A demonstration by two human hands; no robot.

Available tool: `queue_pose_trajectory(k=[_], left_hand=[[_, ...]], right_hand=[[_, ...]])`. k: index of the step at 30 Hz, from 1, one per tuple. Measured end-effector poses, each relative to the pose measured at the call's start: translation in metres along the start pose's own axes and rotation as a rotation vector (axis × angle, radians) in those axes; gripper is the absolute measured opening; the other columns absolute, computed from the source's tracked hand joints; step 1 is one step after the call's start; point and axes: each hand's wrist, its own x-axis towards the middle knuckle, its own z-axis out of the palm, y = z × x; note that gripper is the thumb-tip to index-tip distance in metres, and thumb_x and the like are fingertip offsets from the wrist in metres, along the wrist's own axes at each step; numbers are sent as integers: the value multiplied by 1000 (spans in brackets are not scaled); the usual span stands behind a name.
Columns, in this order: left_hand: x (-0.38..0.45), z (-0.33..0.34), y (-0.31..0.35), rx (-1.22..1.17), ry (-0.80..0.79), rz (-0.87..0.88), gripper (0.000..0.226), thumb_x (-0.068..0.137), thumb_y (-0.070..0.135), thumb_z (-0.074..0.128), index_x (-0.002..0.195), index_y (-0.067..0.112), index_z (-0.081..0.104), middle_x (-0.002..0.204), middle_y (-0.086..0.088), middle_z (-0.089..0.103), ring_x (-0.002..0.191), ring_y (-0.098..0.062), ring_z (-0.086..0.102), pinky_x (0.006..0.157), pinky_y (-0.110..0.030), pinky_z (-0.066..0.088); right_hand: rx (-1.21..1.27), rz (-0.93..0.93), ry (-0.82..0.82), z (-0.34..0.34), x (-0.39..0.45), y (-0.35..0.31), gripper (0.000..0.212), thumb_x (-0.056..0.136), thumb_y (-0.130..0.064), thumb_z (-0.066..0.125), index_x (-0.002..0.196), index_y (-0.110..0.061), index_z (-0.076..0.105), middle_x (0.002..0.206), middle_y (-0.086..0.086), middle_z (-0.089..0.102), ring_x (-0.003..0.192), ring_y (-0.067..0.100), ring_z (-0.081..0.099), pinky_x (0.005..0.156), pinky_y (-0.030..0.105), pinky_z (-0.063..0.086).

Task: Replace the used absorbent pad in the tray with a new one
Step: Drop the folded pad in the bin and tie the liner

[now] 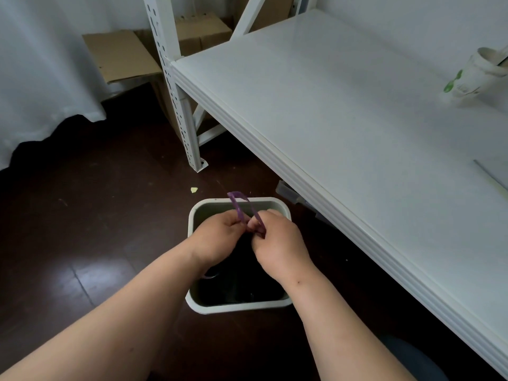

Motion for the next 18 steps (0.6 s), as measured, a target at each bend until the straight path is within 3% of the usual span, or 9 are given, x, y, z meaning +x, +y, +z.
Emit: queue_pose_trajectory(k=[3,5,9,12,18], left_hand=[[0,1,-1,15,-10,7,24,96,9,49,85,17,69,86,-5,71,81,-18,66,81,-36,52],[1,0,-3,13,-25,2,19,93,3,51,85,10,67,89,-17,69,80,-25,63,76,-40,52],[4,-3,-8,37,-45,-47,16,90,4,56,92,12,69,93,-15,70,85,-30,66,78,-38,54],[4,-7,-11,20,-66,-94,13,91,12,60,94,16,72,94,-12,73,87,-25,68,83,-36,55],[5,-8,-16,46,42,-85,13,88,11,65,85,19,74,84,-7,74,77,-16,66,73,-27,55]], right_hand=[[-106,-95,32,5,-1,4,16,85,-5,59,84,-21,53,92,-8,49,76,12,50,61,20,42],[-157,-140,56,9,-1,5,21,83,-4,63,90,-22,55,94,-9,47,78,10,48,60,12,37],[-199,-182,114,18,-3,6,20,87,-8,59,103,-19,57,103,-2,51,84,18,55,67,30,49],[-193,-180,152,21,-5,11,9,95,-20,53,103,-19,56,103,-3,50,81,15,53,61,27,38],[-150,-105,120,19,-2,20,19,96,-38,51,96,-21,57,98,-5,55,83,20,57,70,39,52]])
